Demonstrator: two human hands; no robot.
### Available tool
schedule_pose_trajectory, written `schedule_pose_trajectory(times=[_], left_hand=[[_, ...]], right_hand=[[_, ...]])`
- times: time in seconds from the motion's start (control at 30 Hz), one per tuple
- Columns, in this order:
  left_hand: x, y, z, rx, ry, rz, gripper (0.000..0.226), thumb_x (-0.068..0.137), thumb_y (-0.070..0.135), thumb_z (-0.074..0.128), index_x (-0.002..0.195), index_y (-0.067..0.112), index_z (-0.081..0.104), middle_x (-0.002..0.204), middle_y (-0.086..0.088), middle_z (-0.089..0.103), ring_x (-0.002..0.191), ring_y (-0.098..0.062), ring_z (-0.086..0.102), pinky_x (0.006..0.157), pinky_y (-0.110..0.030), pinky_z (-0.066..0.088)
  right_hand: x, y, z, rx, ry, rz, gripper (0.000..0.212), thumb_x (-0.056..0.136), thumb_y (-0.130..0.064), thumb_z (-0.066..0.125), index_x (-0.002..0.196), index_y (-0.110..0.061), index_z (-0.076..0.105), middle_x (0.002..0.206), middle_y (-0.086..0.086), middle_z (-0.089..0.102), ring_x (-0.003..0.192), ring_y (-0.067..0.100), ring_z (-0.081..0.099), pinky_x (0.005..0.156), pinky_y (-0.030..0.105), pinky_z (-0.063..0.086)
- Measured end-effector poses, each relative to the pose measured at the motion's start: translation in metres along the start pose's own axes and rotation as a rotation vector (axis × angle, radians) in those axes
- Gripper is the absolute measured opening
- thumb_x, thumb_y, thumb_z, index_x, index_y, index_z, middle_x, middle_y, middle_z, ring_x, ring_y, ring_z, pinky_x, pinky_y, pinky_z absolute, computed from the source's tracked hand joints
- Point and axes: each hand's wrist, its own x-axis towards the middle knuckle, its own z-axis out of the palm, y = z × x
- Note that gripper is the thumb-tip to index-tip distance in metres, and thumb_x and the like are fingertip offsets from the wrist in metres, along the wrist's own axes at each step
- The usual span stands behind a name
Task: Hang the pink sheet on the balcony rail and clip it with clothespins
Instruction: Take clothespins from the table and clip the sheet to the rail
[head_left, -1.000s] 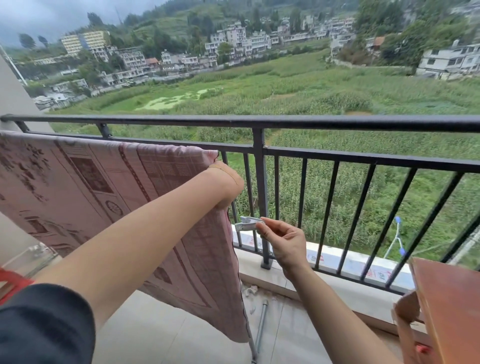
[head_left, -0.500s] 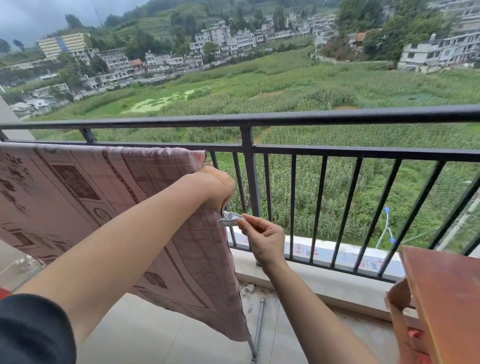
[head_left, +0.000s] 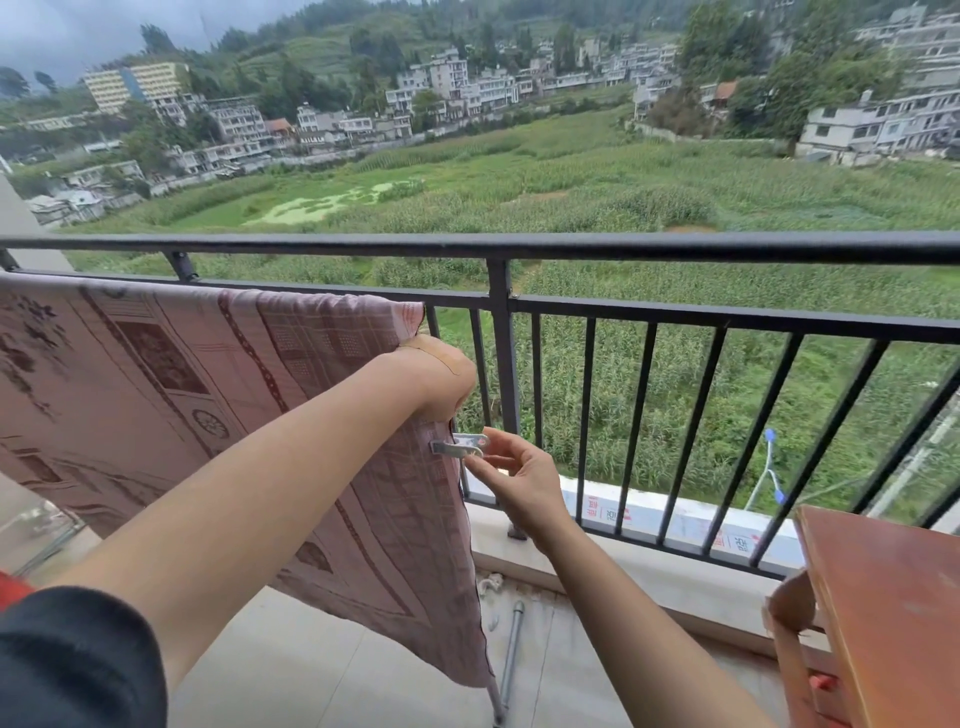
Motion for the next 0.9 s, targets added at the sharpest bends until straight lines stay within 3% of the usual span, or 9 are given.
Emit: schedule_pose_trajectory(times=[0.1,0.2,0.27,0.33,0.43,0.53,0.73,0.9], left_hand=[[-0.004,0.001,-0.002,-0.100,0.142,0.011,0.022,0.088,0.022,0.049,0.093,0.022,0.070,0.098,0.001,0.065,0.082,-0.021,0.060,0.064,-0.033,0.053],[-0.005,0.006,0.004,-0.233,0.438,-0.040,0.035,0.096,0.039,0.040,0.119,0.020,0.059,0.125,-0.007,0.052,0.113,-0.027,0.051,0.092,-0.046,0.048],[-0.003,0.013,0.012,-0.269,0.570,-0.097,0.053,0.097,0.050,0.035,0.142,0.022,0.039,0.152,-0.012,0.029,0.138,-0.029,0.030,0.108,-0.049,0.033],[0.000,0.023,0.020,-0.328,0.641,-0.130,0.062,0.097,0.054,0.027,0.151,0.022,0.023,0.161,-0.011,0.008,0.148,-0.028,0.010,0.115,-0.051,0.020],[0.010,0.043,0.030,-0.416,0.675,-0.141,0.065,0.097,0.056,0.019,0.153,0.023,0.013,0.162,-0.008,0.001,0.149,-0.026,0.002,0.118,-0.052,0.012],[0.027,0.066,0.033,-0.456,0.652,-0.077,0.067,0.097,0.058,0.015,0.154,0.024,0.005,0.162,-0.007,-0.003,0.150,-0.025,-0.002,0.119,-0.053,0.008],[0.063,0.144,0.010,-0.540,0.696,0.138,0.069,0.097,0.058,0.015,0.154,0.022,0.002,0.162,-0.008,-0.007,0.149,-0.027,-0.004,0.120,-0.053,0.006],[0.081,0.254,-0.024,-0.636,0.697,0.374,0.069,0.097,0.057,0.021,0.155,0.022,0.004,0.163,-0.006,-0.006,0.150,-0.026,0.000,0.120,-0.050,0.011]], right_hand=[[0.000,-0.004,-0.010,-0.102,0.058,-0.040,0.033,0.085,-0.029,0.077,0.116,-0.029,0.064,0.103,-0.007,0.072,0.086,0.000,0.066,0.084,0.029,0.057],[-0.001,-0.008,-0.028,-0.379,0.178,-0.146,0.035,0.094,-0.035,0.062,0.129,-0.028,0.059,0.116,-0.009,0.066,0.094,-0.001,0.063,0.090,0.036,0.056],[-0.003,-0.009,-0.046,-0.652,0.229,-0.242,0.048,0.100,-0.039,0.050,0.144,-0.022,0.045,0.139,0.000,0.052,0.120,0.010,0.055,0.103,0.040,0.048],[-0.008,-0.009,-0.066,-0.913,0.243,-0.273,0.059,0.102,-0.046,0.041,0.154,-0.021,0.028,0.158,0.006,0.029,0.145,0.019,0.030,0.118,0.041,0.030],[-0.019,-0.010,-0.097,-1.179,0.326,-0.204,0.069,0.100,-0.057,0.030,0.158,-0.021,0.015,0.165,0.011,0.007,0.151,0.026,0.011,0.122,0.043,0.015],[-0.034,-0.015,-0.129,-1.320,0.456,-0.138,0.074,0.098,-0.062,0.026,0.158,-0.021,0.013,0.165,0.014,0.004,0.152,0.030,0.006,0.122,0.048,0.012],[-0.100,-0.023,-0.201,-1.396,0.663,0.067,0.078,0.096,-0.065,0.027,0.158,-0.022,0.012,0.165,0.014,0.006,0.152,0.029,0.006,0.122,0.049,0.012],[-0.193,-0.017,-0.261,-1.377,0.855,0.300,0.075,0.096,-0.062,0.031,0.158,-0.023,0.015,0.165,0.012,0.007,0.152,0.028,0.008,0.122,0.044,0.010]])
